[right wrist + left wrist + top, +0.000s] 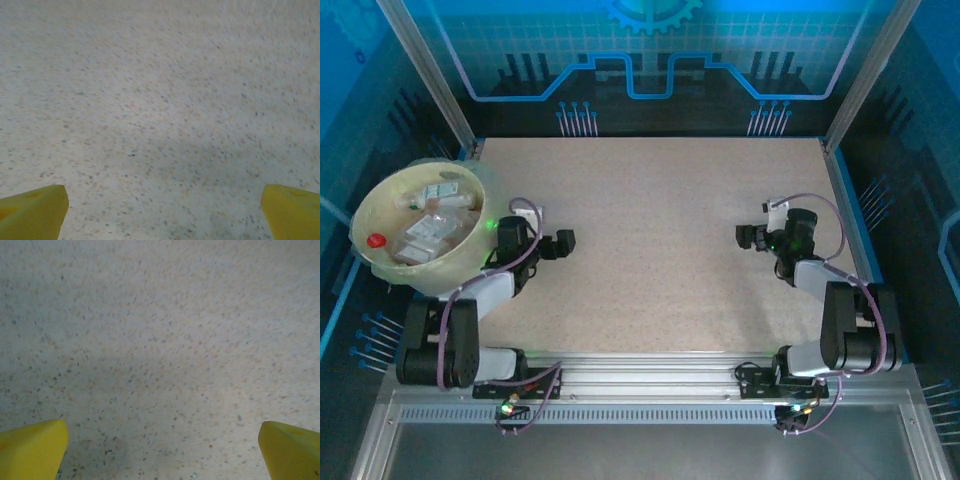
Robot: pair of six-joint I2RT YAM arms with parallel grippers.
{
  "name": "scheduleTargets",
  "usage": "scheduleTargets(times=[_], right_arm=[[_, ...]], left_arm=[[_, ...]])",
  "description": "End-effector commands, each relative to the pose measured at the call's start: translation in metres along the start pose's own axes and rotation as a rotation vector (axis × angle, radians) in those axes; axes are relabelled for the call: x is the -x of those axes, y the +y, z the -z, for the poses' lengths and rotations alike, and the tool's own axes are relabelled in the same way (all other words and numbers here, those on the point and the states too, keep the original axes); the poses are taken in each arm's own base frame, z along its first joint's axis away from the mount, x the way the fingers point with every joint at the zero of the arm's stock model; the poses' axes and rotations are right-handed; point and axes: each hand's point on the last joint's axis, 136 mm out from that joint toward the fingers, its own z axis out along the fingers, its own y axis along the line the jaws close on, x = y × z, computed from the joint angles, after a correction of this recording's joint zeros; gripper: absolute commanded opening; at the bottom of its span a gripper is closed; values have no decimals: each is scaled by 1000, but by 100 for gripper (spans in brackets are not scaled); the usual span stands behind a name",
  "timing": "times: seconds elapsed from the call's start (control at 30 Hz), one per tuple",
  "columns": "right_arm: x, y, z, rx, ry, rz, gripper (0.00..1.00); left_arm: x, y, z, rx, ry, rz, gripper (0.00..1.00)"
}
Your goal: Put the plastic bottles in the bin
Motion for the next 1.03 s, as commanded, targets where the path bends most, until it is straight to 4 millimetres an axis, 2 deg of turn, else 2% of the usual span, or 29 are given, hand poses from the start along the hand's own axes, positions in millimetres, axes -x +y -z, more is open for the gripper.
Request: scheduleTargets(times=[0.0, 0.13, 0.2, 0.27, 0.33, 0.4, 0.57, 1.0], right_arm=[[20, 21, 12, 74, -135, 52, 100], [25, 27, 9, 48, -169, 56, 100], [25, 25, 4, 32, -186, 44, 100], [20, 24, -4, 5, -168, 53, 100], [13, 27, -12, -10, -161, 79, 100], [8, 20, -14, -63, -160, 64, 100], [8, 18, -14, -81, -159, 59, 100], [8, 19, -15, -80, -157, 64, 100]], left_arm=[[32, -2, -3, -5, -153, -75, 99], [43, 4, -3, 30, -234, -110, 99], [39, 9, -4, 49, -287, -112, 99], [33, 15, -8, 62, -357, -115, 99], [29, 23, -5, 98, -340, -83, 99], [34, 34, -10, 166, -327, -56, 99], [35, 35, -11, 220, -325, -73, 99], [35, 34, -11, 216, -322, -77, 99]])
